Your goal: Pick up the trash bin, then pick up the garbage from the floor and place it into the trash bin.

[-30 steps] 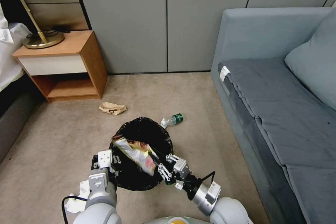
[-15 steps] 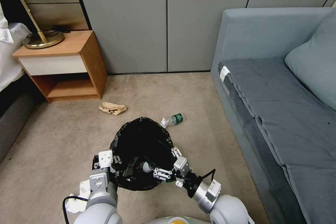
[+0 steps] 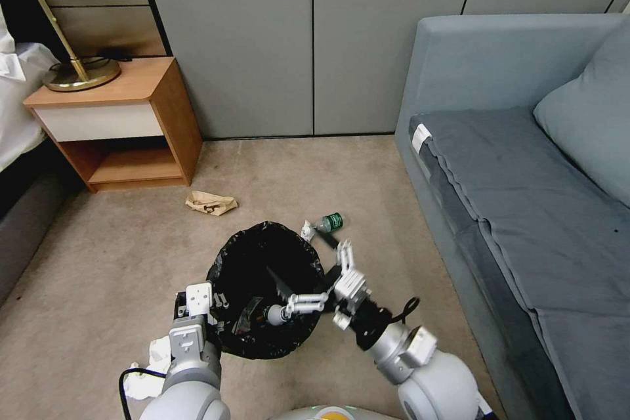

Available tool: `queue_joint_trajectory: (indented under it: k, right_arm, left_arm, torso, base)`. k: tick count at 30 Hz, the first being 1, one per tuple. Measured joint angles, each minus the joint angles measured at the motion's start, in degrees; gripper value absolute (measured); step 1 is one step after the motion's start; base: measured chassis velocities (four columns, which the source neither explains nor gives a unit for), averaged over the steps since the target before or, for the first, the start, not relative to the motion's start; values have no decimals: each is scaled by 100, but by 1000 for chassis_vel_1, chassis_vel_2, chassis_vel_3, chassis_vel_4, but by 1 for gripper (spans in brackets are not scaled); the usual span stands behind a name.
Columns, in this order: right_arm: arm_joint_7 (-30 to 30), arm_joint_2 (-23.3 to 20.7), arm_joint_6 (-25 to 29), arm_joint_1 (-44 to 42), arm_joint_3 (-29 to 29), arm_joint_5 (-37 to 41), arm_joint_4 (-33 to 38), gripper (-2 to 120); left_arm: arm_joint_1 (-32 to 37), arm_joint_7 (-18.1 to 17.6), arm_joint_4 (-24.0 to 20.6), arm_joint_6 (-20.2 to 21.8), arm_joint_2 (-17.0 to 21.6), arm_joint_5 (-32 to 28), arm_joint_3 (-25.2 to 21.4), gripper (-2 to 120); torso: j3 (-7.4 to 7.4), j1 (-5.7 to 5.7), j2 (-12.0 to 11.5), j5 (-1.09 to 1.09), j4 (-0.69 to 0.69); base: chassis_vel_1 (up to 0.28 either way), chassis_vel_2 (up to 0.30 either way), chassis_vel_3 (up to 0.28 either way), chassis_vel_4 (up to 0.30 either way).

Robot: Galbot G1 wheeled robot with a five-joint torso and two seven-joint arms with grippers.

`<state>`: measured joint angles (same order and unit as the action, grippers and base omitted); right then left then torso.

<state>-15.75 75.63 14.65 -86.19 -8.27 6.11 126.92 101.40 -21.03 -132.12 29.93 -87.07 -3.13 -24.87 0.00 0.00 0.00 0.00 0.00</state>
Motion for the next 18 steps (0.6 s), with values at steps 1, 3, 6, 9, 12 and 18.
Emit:
queue_joint_trajectory:
  k: [1,3,6,9,12,18]
  right_arm:
    - [130,41,26,-54,-57,-31,135,100]
    - [212,67,43,-106,-96,-59,217,100]
    - [413,133,131,-295,-205,-165,400,100]
    - [634,221,262,-608,-296,-330,522,100]
    - [886,332,395,-893,-343,-483,526,100]
    - [1155,521,656,-1215,-435,-681,222,100]
  left_arm:
    - [3,1,-4,-1,7,-5,-12,0]
    - [5,1,-7,-2,12,-14,-27,0]
    - [7,1,-16,-6,23,-44,-64,0]
    - [4,1,-25,-12,34,-100,-113,0]
    - [0,1,-56,-13,46,-157,-167,0]
    - [-6,2,-159,-14,86,-304,-313,0]
  torso:
    - [0,0,0,0,1]
    - [0,0,0,0,0]
    - [0,0,0,0,0]
    - [0,0,0,0,0]
    - [0,0,0,0,0]
    - [0,0,0,1,0]
  base:
    - [0,0,0,0]
    - [0,0,0,0]
    - [0,0,0,0]
    - [0,0,0,0]
    - [0,0,0,0]
    - [0,0,0,0]
